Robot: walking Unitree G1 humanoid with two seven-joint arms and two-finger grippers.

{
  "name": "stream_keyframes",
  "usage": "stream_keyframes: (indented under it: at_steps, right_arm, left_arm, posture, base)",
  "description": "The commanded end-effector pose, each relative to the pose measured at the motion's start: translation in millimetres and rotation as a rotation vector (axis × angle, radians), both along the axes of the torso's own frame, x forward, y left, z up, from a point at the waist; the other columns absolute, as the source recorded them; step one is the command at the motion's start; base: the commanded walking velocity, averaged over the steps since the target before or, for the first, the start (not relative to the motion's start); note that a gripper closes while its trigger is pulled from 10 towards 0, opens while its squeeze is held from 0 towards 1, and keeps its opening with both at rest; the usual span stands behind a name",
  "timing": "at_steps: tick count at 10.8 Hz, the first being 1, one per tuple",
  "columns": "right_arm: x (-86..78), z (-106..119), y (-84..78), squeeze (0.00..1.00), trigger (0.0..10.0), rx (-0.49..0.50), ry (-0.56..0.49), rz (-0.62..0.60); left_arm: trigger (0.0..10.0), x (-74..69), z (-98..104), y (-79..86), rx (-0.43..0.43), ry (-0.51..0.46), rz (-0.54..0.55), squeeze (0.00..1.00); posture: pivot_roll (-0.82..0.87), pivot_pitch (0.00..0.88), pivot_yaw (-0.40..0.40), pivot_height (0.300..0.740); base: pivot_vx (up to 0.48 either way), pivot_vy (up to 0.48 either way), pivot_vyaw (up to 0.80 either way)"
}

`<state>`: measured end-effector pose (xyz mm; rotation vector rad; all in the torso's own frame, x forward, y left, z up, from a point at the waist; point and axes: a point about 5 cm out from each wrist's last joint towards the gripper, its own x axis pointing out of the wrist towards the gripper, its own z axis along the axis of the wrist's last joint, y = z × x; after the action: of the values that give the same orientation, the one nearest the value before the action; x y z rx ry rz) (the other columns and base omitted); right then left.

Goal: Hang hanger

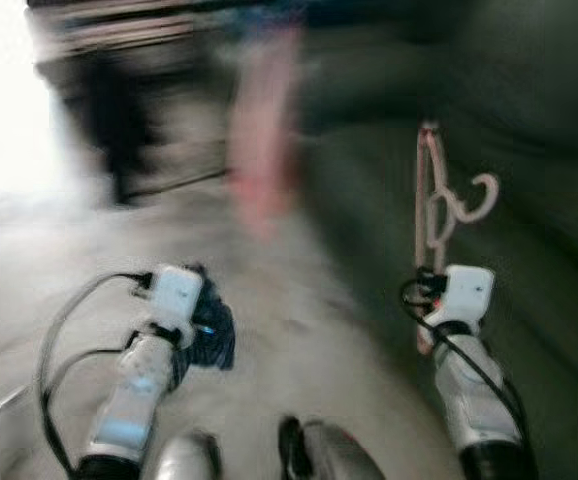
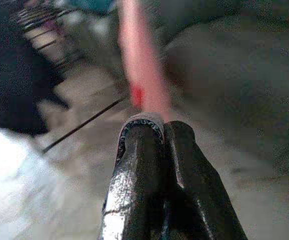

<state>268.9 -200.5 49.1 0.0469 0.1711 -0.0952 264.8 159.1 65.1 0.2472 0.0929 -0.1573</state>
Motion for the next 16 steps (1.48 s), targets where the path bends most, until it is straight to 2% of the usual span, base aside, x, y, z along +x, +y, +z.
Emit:
stream_keyframes:
  at_steps: [1, 5, 8, 9, 10, 11, 12, 13, 14, 15, 16]
  right_arm:
    - [4.3, 4, -1.0, 0.0, 10.0, -0.01, -0.016, 0.002]
    - [2.6, 1, 0.8, 0.0, 10.0, -0.015, -0.004, 0.005]
    - [9.2, 5, 3.6, 0.0, 10.0, -0.017, -0.021, 0.024]
    - [11.9, 7, 9.4, 0.0, 10.0, -0.022, -0.012, 0.09]
    - [8.0, -3, 20.5, 0.0, 10.0, -0.041, 0.064, 0.215]
    - [3.8, -11, 26.5, 0.0, 10.0, -0.073, 0.119, 0.297]
    - [-1.1, -16, 34.3, 0.0, 10.0, -0.065, 0.155, 0.391]
    - [-5.0, -18, 43.5, 0.0, 10.0, -0.066, 0.194, 0.526]
    - [-7.8, -18, 44.3, 0.0, 10.0, -0.075, 0.218, 0.587]
    - [-11.8, -19, 42.1, 0.0, 10.0, -0.084, 0.251, 0.657]
    - [-16.1, -16, 36.1, 0.0, 10.0, -0.109, 0.269, 0.731]
  left_arm:
    - [10.0, 0.4, 1, -2.9, 0.001, -0.01, -0.007, 0.0]
    - [10.0, 4.3, 3, -0.2, -0.028, -0.019, 0.026, 0.0]
    - [10.0, 12.4, 15, 2.7, -0.053, -0.071, 0.022, 0.0]
    - [10.0, 16.5, 24, 2.0, -0.033, -0.12, -0.022, 0.0]
    - [10.0, 16.4, 27, 0.8, -0.077, -0.089, -0.184, 0.0]
    - [10.0, 17.7, 23, 2.5, -0.06, -0.02, -0.286, 0.0]
    - [10.0, 23.0, 17, 9.9, 0.183, 0.037, -0.431, 0.0]
    - [10.0, 44.8, 35, 25.0, 0.298, -0.074, -0.375, 0.0]
    - [10.0, 51.6, 46, 25.4, 0.283, -0.101, -0.379, 0.0]
    - [10.0, 54.6, 54, 22.8, 0.329, -0.129, -0.429, 0.0]
    - [10.0, 57.0, 58, 18.4, 0.282, -0.155, -0.457, 0.0]
  posture:
    - [-0.02, 0.124, -0.06, 0.74]
    - [-0.02, 0.127, -0.069, 0.74]
    - [-0.02, 0.144, -0.06, 0.74]
    - [-0.02, 0.166, -0.062, 0.74]
    - [-0.02, 0.173, -0.066, 0.74]
    - [-0.03, 0.177, -0.07, 0.74]
    - [-0.03, 0.176, -0.072, 0.74]
    - [-0.03, 0.171, -0.066, 0.74]
    - [-0.04, 0.168, -0.061, 0.74]
    - [-0.04, 0.167, -0.056, 0.74]
    - [-0.04, 0.168, -0.052, 0.74]
  base:
    - [0.0, 0.0, -0.8]
    - [0.0, 0.0, -0.8]
    - [0.0, 0.0, -0.16]
    - [0.0, 0.0, 0.0]
    - [0.0, 0.0, 0.0]
    - [0.0, 0.0, 0.0]
    - [0.0, 0.0, 0.0]
    - [0.0, 0.0, 0.0]
    - [0.0, 0.0, 0.0]
    - [0.0, 0.0, 0.0]
    - [0.0, 0.0, 0.0]
